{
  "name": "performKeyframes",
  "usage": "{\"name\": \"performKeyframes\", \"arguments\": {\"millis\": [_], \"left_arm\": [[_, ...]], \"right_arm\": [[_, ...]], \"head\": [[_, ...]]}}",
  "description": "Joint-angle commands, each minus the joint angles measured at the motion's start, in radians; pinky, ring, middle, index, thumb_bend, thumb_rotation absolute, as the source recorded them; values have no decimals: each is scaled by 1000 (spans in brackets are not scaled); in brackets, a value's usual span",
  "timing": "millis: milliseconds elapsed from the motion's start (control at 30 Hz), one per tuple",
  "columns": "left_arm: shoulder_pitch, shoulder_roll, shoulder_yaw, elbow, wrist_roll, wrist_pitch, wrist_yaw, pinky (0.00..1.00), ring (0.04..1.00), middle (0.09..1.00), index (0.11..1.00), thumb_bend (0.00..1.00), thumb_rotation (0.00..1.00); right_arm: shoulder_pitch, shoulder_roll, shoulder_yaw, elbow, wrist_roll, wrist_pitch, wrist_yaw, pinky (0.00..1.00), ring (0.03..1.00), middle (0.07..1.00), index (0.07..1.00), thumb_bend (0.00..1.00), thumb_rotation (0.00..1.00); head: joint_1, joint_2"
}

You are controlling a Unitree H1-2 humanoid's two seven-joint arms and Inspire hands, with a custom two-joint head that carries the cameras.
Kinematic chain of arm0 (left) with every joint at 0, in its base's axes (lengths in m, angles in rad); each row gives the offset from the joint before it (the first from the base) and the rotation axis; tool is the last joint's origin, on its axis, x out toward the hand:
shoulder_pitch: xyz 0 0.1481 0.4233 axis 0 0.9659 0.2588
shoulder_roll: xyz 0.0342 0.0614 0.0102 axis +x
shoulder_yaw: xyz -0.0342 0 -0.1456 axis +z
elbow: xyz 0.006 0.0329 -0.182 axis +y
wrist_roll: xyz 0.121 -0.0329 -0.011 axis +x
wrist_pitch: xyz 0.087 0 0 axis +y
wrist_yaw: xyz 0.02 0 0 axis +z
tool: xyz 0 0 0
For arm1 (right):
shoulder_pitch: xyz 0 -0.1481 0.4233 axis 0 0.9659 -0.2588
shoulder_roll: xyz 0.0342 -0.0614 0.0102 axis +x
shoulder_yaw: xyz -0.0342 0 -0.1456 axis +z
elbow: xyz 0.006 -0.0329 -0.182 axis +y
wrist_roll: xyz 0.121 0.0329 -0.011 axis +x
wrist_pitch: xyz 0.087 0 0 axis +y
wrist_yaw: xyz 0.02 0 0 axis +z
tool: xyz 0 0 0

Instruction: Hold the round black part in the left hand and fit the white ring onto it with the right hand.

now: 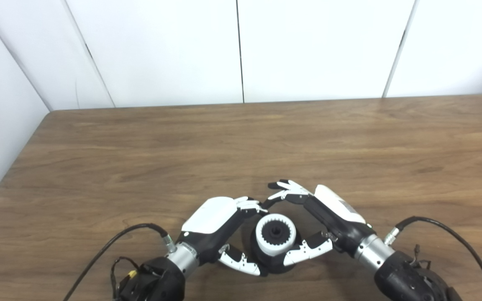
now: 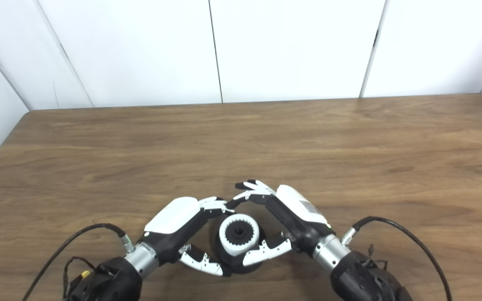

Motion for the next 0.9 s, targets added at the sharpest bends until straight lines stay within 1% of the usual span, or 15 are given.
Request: {"name": "performKeyframes", "arguments": {"millis": [0, 167, 300, 433, 667, 767, 867], "left_arm": [[-22, 17, 2, -14, 3, 4, -13, 850, 938, 893, 777, 947, 287], [-16, 30, 11, -17, 2, 0, -18, 843, 931, 892, 803, 955, 299], [-10, 47, 27, -23, -6, 11, -29, 847, 935, 895, 835, 968, 311], [-5, 68, 51, -34, -28, 14, -35, 844, 934, 899, 869, 991, 325], [2, 97, 95, -57, -58, 37, -55, 844, 928, 901, 896, 1000, 319], [3, 107, 117, -65, -73, 54, -63, 835, 929, 906, 906, 1000, 317], [5, 111, 145, -74, -107, 72, -62, 827, 930, 909, 913, 1000, 309]], "right_arm": [[-33, -3, -13, -16, 12, -12, -7, 914, 973, 914, 711, 1000, 379], [-33, -6, -19, -15, 12, -16, -14, 910, 973, 911, 711, 1000, 369], [-34, -14, -32, -11, 8, -27, -26, 898, 967, 909, 726, 1000, 388], [-35, -14, -57, -12, 22, -13, -35, 897, 962, 908, 752, 1000, 404], [-30, -25, -94, -15, 32, -18, -45, 879, 944, 909, 790, 1000, 445], [-20, -21, -123, -19, 66, -6, -49, 891, 942, 909, 800, 1000, 455], [-12, -22, -146, -15, 87, -13, -58, 888, 934, 904, 811, 1000, 473]], "head": [[1, -1], [0, -2], [1, -3], [-1, -5], [-2, -9], [-1, -12], [-5, -13]]}}
